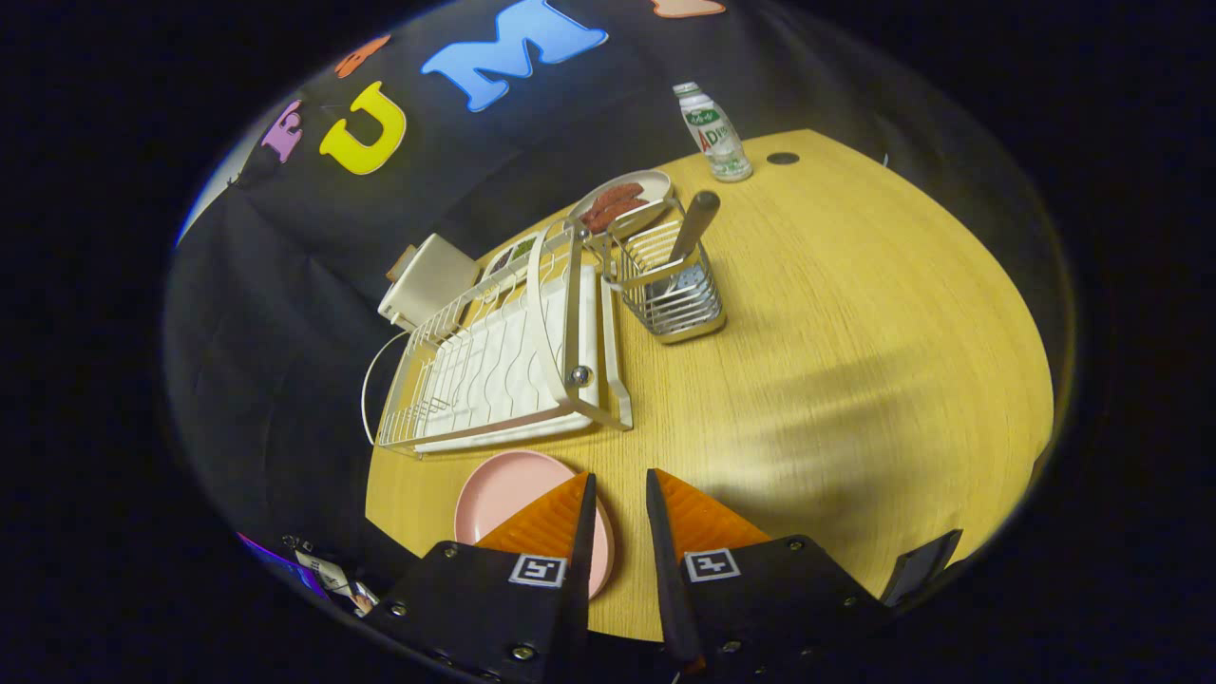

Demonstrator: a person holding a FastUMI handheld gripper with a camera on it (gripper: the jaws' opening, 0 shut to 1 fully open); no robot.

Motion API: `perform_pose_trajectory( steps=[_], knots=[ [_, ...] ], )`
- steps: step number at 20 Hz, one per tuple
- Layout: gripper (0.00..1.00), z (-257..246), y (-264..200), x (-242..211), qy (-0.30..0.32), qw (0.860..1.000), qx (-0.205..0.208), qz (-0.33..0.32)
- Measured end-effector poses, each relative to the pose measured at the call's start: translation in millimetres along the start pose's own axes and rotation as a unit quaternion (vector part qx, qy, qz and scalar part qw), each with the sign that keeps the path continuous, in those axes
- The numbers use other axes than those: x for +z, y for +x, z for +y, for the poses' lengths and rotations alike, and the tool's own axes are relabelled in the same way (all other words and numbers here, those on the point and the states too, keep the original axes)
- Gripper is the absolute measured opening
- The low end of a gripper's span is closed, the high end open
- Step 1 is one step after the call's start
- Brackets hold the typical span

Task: Take the plate from the dish rack, then take the spoon from the basket and place it into the plate.

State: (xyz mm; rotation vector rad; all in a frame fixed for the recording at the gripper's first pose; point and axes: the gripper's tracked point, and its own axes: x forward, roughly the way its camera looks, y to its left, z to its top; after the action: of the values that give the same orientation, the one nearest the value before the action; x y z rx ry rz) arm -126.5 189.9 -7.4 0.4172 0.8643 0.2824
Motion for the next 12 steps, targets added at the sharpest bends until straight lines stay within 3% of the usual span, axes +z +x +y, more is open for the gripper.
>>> perform_pose_trajectory(
  steps=[5,9,12],
  knots=[
    [0.31,-10,-14,44,-0.06,0.989,-0.024,-0.134],
    [0.31,-22,-22,78,-0.116,0.964,-0.053,-0.232],
    [0.31,-32,-21,95,-0.151,0.948,-0.077,-0.268]
  ],
)
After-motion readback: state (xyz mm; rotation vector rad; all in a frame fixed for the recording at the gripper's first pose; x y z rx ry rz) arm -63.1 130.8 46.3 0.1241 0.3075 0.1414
